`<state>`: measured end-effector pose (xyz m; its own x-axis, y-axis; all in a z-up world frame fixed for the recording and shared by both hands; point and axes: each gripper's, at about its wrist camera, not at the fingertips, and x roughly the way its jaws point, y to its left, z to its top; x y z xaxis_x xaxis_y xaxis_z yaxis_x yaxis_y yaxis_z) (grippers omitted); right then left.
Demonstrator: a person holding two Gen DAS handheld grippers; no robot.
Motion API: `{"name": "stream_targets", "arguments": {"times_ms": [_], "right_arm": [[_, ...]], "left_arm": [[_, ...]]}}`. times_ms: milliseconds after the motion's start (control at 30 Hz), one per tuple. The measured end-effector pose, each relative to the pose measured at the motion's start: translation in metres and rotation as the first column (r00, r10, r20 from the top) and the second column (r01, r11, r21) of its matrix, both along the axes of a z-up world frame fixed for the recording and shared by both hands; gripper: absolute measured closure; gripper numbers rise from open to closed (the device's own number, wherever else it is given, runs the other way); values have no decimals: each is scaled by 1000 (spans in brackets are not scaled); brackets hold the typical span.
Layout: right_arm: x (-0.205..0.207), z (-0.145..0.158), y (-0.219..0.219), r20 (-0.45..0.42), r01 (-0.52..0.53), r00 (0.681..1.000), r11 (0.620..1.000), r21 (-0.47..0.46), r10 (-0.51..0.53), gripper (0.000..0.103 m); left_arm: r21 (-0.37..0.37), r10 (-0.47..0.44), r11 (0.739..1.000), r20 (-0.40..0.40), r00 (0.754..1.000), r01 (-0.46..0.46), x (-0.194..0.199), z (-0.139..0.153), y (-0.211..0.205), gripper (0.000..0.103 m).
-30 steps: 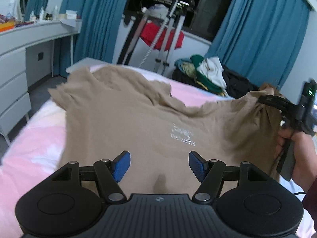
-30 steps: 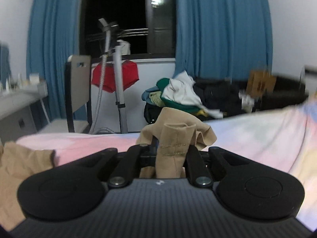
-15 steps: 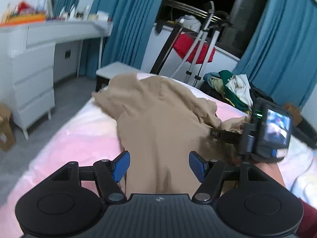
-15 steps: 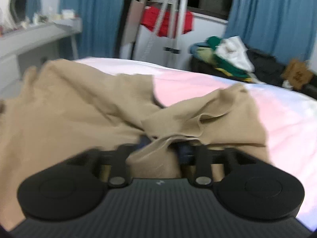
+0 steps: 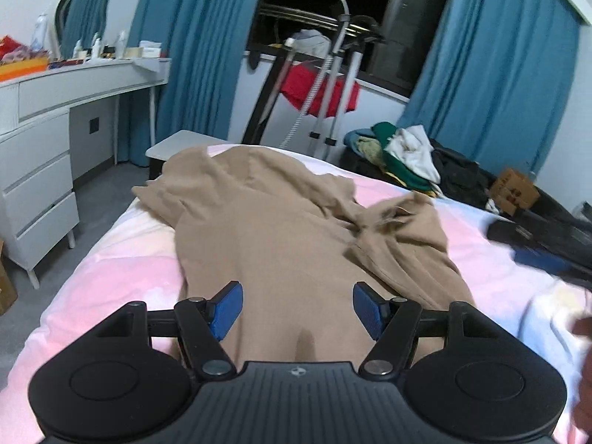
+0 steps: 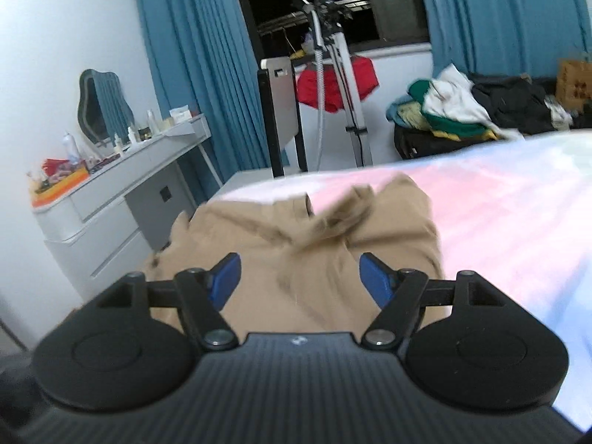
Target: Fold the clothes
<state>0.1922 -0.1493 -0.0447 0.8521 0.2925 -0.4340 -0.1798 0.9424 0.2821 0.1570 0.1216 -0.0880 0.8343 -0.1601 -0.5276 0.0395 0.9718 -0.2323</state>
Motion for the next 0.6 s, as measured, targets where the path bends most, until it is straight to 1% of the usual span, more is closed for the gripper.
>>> {"name": "stream_targets", "arguments": {"times_ms": [133, 233, 300, 367, 433, 467, 533, 600], "right_arm": [[-74, 1, -37, -1, 50, 999, 995, 89, -50, 30], [-113, -3, -59, -14, 130, 992, 985, 110, -129, 30], [-134, -4, -70, 4, 176, 984, 979, 107, -177, 30], [-149, -3, -82, 47, 221, 973, 971, 95, -226, 30], [-154, -1, -96, 87, 268, 958, 960, 76, -274, 30], [-157, 0, -103, 103, 292, 949, 954, 70, -298, 30], [-158, -2, -119, 93, 339, 933, 937, 91, -347, 30], [-160, -7, -136, 74, 356, 927, 924, 142, -369, 30]], "left_arm": [[-21, -49, 999, -11, 999, 48, -22, 3, -13, 35], [-36, -89, 995, -22, 996, 89, -36, 4, -28, 35], [-47, -117, 992, -29, 993, 115, -44, 4, -39, 35], [-57, -144, 988, -35, 989, 142, -53, 5, -50, 35], [-69, -170, 984, -45, 984, 167, -61, 4, -62, 35], [-90, -186, 979, -62, 981, 180, -65, 2, -71, 35], [-149, -223, 967, -101, 970, 207, -73, -4, -87, 36], [-218, -277, 945, -139, 951, 243, -82, -13, -108, 37]]}}
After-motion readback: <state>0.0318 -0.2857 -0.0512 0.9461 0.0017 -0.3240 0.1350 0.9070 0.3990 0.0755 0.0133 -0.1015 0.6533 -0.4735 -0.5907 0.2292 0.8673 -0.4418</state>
